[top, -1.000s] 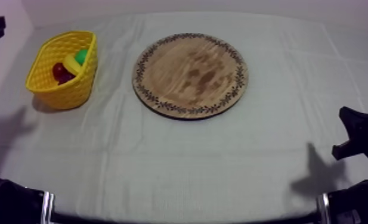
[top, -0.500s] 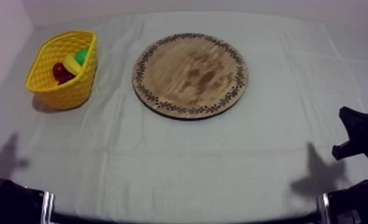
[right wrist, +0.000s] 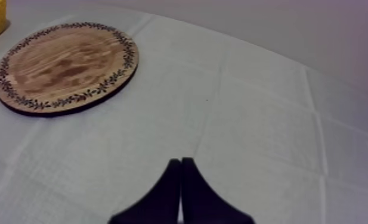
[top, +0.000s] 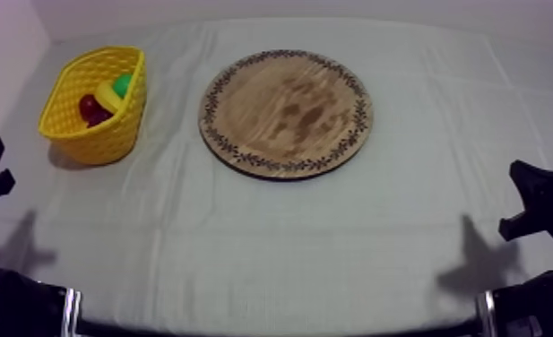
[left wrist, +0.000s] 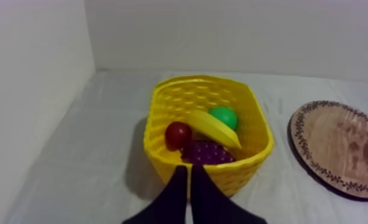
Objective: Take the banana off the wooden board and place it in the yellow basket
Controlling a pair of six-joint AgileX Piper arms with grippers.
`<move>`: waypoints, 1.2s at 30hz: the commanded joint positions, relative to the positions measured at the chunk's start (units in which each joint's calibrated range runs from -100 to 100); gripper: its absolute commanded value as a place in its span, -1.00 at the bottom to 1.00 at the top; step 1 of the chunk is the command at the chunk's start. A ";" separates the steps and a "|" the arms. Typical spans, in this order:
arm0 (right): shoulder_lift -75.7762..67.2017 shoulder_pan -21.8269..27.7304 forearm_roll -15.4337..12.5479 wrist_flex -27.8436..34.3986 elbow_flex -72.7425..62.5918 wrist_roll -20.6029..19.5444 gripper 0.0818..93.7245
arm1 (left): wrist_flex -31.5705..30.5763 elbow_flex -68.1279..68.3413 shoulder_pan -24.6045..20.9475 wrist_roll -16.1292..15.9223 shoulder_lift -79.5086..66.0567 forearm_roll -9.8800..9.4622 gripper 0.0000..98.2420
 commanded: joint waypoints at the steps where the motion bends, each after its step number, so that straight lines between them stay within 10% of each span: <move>1: 0.00 0.00 0.00 -0.02 -0.03 -0.02 -0.99 | 0.04 1.18 0.01 -0.18 -0.99 0.01 -1.00; 36: 0.00 0.00 0.00 -0.02 -0.03 -0.02 -0.99 | -9.32 13.25 -2.96 -3.74 -4.39 5.92 -1.00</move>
